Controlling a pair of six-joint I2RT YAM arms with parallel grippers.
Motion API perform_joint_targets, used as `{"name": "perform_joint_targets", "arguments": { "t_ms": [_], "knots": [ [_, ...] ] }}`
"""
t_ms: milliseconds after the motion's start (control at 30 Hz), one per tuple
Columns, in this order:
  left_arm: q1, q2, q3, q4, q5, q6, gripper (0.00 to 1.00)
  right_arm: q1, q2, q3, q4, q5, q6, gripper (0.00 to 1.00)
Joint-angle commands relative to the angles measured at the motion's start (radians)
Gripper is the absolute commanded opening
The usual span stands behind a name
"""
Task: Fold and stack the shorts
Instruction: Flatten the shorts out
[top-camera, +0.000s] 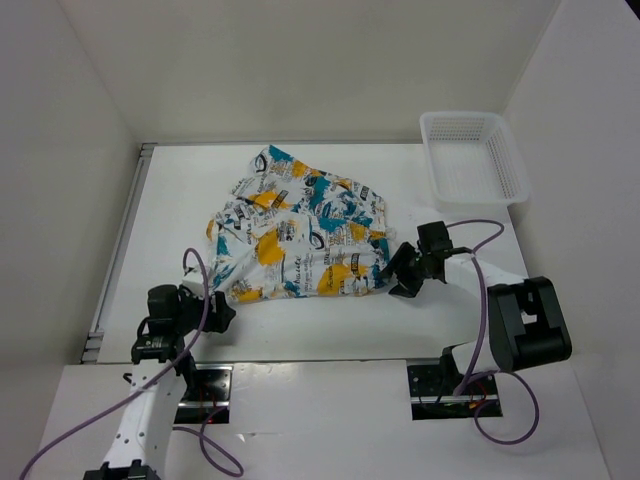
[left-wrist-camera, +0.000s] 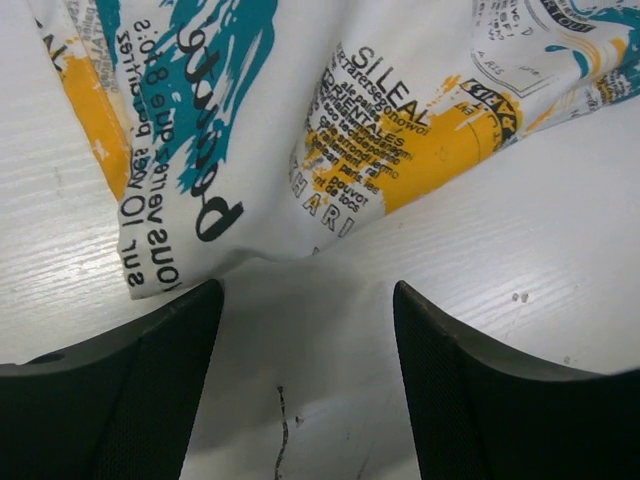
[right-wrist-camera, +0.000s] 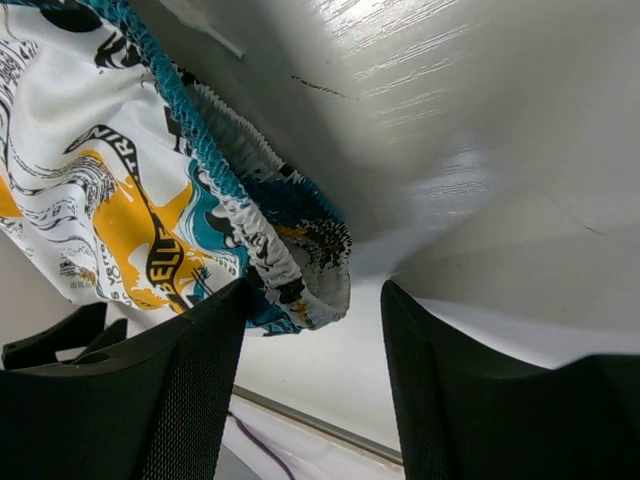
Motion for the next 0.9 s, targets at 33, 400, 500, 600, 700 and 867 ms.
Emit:
{"name": "perform_joint_targets", "arguments": {
  "t_ms": [33,400,500,600,700,867],
  "knots": [
    [0.007,0.078,-0.02,0.033,-0.05,0.002,0.75,0.019,0.022,0.004,0.046,-0.017,-0.016,0.61],
    [0.007,0.56,0.21,0.187,-0.024,0.002,0.79,0.037,0.071,0.034,0.065,-0.017,-0.016,0.58],
    [0.007,0.913,0.424,0.06,-0.012,0.002,0.82,0.048,0.082,0.047,0.074,-0.017,-0.016,0.58],
    [-0.007,0.987,0.509,0.108,-0.003,0.002,0.82,0.048,0.093,0.059,0.074,-0.017,-0.016,0.58],
    [-0.007,0.919,0.509,0.089,-0.029,0.002,0.82,0.048,0.093,0.068,0.063,0.001,-0.025,0.58],
    [0.013,0.875,0.472,0.059,-0.029,0.002,0.82,0.048,0.082,0.077,0.063,0.01,-0.025,0.58]
  ]
}}
